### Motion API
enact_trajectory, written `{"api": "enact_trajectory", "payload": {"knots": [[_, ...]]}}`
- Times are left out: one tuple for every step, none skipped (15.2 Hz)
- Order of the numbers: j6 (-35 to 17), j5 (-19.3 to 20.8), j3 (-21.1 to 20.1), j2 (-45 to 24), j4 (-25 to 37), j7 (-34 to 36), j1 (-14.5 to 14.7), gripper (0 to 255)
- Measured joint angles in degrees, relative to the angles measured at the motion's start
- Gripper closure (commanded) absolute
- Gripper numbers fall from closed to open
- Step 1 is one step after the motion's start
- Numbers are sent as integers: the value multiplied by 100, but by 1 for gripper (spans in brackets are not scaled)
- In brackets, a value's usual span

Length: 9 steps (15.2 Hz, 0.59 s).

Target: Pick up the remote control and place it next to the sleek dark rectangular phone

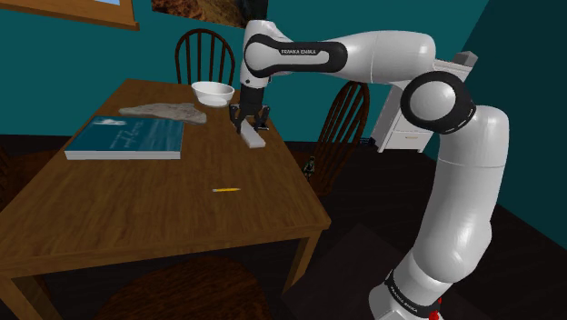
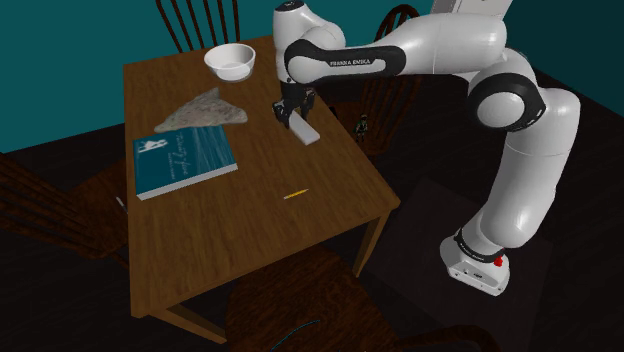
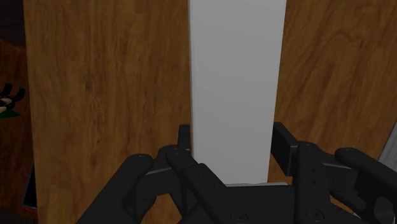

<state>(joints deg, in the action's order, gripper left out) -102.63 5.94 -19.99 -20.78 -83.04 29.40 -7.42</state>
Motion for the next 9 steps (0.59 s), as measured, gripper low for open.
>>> {"api": "enact_trajectory", "payload": {"knots": [[37, 11, 45, -80, 115, -126, -74, 255], [43, 8, 78, -110, 149, -229, -142, 255], [93, 10, 115, -169, 259, -344, -210, 255], [90, 9, 147, -201, 289, -444, -276, 255], [171, 18, 181, -288, 454, -545, -329, 255], [251, 35, 220, -400, 647, -656, -384, 255], [303, 49, 250, -496, 793, -741, -425, 255], [374, 60, 290, -603, 970, -867, -495, 255], [481, 87, 324, -768, 1240, -948, -518, 255]]}}
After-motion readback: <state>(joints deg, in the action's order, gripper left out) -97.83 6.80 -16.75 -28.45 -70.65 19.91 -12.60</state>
